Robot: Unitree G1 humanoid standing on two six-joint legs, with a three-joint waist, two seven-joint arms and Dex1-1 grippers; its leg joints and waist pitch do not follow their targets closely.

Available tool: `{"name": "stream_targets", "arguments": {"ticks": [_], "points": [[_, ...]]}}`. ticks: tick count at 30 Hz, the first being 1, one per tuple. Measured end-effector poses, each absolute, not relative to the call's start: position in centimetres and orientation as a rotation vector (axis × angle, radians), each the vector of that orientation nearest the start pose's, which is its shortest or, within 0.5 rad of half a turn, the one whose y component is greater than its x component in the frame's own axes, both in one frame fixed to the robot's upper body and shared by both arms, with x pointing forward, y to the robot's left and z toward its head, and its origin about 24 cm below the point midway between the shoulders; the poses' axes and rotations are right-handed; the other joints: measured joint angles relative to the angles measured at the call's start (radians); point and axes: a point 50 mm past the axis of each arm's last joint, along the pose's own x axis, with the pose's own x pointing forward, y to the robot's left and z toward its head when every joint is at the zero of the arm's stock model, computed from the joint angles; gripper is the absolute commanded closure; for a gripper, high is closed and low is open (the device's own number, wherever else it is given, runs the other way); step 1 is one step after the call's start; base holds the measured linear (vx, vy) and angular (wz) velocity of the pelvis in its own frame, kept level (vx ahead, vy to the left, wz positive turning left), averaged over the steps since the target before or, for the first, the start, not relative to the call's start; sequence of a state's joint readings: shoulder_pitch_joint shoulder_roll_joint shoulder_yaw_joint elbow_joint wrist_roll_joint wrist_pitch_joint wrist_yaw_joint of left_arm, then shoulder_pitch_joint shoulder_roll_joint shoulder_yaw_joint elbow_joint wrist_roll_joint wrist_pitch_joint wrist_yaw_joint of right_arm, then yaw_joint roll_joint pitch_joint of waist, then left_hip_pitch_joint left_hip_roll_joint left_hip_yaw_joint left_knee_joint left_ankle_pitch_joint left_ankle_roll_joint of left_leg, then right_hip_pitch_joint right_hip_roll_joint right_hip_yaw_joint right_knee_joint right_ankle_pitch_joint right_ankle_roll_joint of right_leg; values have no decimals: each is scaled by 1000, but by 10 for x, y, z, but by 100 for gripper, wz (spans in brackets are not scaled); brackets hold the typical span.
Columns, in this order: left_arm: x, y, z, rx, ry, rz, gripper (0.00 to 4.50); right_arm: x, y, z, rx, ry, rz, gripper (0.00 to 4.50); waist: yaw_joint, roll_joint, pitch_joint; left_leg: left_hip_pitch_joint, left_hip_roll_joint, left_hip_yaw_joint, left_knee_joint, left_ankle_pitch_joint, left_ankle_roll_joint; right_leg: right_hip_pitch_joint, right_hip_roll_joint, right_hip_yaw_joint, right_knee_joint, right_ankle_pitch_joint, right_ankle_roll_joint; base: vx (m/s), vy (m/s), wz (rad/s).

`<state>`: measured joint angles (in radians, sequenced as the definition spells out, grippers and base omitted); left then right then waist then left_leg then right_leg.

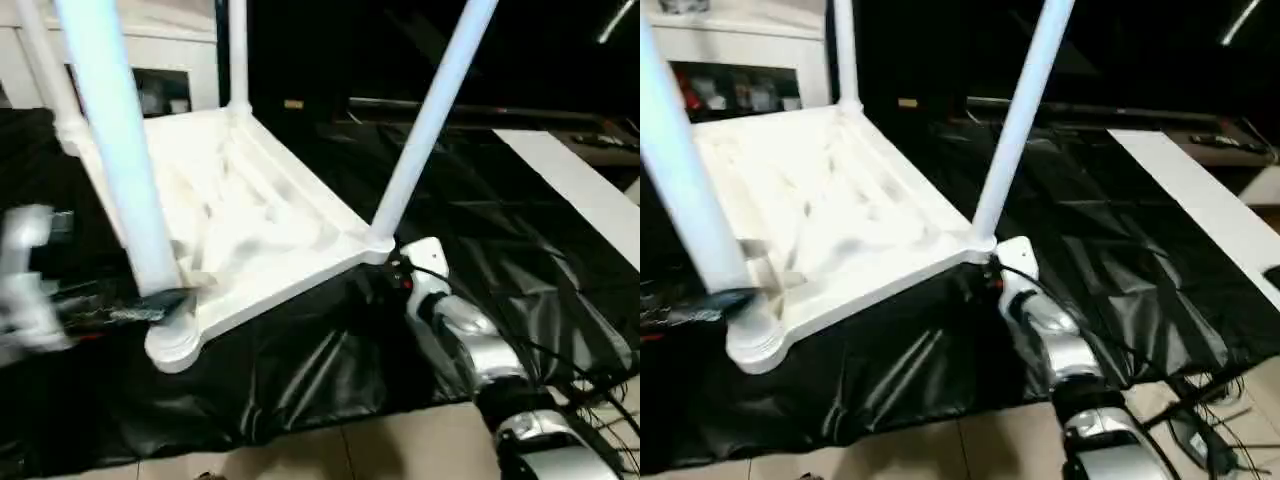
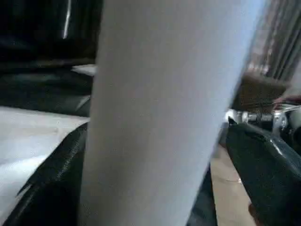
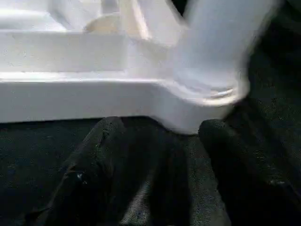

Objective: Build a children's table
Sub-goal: Rotate table base

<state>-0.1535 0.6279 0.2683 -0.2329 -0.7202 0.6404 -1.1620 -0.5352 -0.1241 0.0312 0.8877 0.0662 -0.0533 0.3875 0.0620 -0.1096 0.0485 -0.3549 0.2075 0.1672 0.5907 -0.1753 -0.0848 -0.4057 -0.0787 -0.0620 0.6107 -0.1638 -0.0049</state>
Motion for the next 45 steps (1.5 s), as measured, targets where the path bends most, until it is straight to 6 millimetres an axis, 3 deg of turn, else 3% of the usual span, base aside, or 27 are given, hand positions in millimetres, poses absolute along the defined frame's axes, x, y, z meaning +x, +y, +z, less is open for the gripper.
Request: {"name": "stream_targets", "arguments": {"ticks": [5, 11, 15, 21, 37, 42, 45], "points": [[240, 178, 139, -187, 111, -1297, 1, 338, -122, 5, -50, 320, 486, 146, -2, 3, 2, -1, 0, 1, 0, 0, 0, -1, 0, 0, 0, 0, 0, 0, 0, 0], [241, 145, 133, -216, 144, -1368, 1, 341, -118, 2, -50, 350, 485, 146, -13, 5, 4, -2, 1, 1, 0, 0, -1, -3, 2, 1, 0, 0, 0, 0, 0, 0], [248, 118, 130, -226, 126, -1384, 1, 340, -114, 0, -45, 361, 505, 146, -13, 6, 4, -2, 1, 2, 0, 0, -1, -3, 2, 1, 0, 0, 0, 0, 0, 0], [264, 82, 128, -247, 82, -1362, 1, 337, -103, -3, -25, 359, 550, 146, -26, 8, 5, -3, 1, 2, 0, 0, -1, -4, 2, 0, 0, 0, -1, 0, 0, 0], [290, 53, 127, -197, -11, -1225, 1, 332, -93, -5, 25, 354, 651, 146, -25, 13, 8, -7, 2, 2, 0, 0, -1, -8, 2, 0, 0, 4, -8, 0, 0, 0], [303, 48, 129, -108, -33, -1134, 1, 335, -91, -2, 28, 337, 637, 146, -23, 20, 8, -9, 2, 2, 0, 0, -1, -10, 2, 0, 0, 6, -10, 0, 0, 0], [315, 51, 125, -48, -21, -1059, 1, 337, -96, 0, 30, 318, 608, 146, -13, 25, 10, -10, 2, 2, 0, 0, -1, -11, 2, -1, 0, 6, -10, 0, 0, 0]]}}
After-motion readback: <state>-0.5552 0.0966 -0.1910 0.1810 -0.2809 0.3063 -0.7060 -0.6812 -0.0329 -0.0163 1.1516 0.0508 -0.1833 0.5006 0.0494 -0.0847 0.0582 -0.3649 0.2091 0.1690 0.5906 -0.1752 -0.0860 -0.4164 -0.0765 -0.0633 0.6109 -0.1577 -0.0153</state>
